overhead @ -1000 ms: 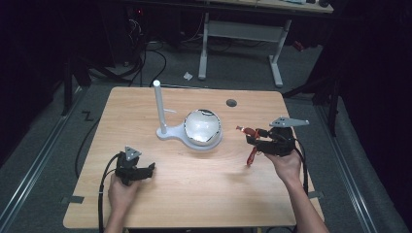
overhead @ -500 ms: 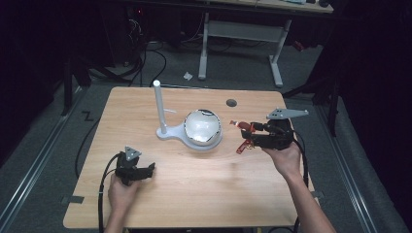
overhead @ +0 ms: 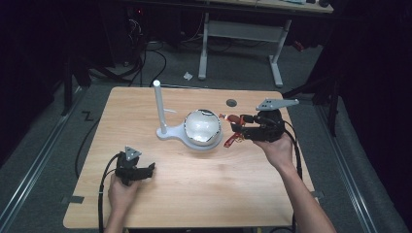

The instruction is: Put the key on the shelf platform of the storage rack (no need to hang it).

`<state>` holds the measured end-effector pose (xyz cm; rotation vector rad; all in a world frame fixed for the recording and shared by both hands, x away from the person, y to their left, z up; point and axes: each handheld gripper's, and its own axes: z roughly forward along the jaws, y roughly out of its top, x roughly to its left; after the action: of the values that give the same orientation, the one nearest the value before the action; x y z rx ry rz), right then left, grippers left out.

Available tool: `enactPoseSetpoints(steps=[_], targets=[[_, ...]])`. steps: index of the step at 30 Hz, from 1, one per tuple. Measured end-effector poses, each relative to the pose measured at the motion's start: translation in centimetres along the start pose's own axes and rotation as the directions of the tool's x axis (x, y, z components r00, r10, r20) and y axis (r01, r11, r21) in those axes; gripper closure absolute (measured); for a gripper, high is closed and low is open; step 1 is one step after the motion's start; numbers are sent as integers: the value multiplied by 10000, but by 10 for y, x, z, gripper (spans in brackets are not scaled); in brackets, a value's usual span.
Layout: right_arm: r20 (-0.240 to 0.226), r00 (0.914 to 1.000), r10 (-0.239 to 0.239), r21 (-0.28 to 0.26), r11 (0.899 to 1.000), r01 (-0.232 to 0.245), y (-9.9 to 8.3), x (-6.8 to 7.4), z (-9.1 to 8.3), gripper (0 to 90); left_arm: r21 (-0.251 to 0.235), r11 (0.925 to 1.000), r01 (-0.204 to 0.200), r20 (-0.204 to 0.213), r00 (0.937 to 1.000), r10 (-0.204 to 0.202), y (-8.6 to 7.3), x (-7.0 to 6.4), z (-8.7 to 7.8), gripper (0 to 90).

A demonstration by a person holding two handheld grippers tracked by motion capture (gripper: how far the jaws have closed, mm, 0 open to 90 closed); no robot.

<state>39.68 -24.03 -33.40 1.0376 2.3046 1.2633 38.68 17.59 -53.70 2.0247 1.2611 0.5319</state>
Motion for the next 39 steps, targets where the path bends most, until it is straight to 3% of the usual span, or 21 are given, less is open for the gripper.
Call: enactPoseSetpoints(steps=[11,20,39], targets=[[-338,9987,-370,-39,9993,369,29,10,14,474,1,10000,3,0,10000,-3,0,0,0,176],[-576,9979,-288,-164,9995,279,46,14,30,474,-5,10000,15,3,10000,-15,0,0,0,176],[-337,9994,44,158,9999,-39,62,7,65,472,-20,10000,29,9,10000,-29,0,0,0,176]])
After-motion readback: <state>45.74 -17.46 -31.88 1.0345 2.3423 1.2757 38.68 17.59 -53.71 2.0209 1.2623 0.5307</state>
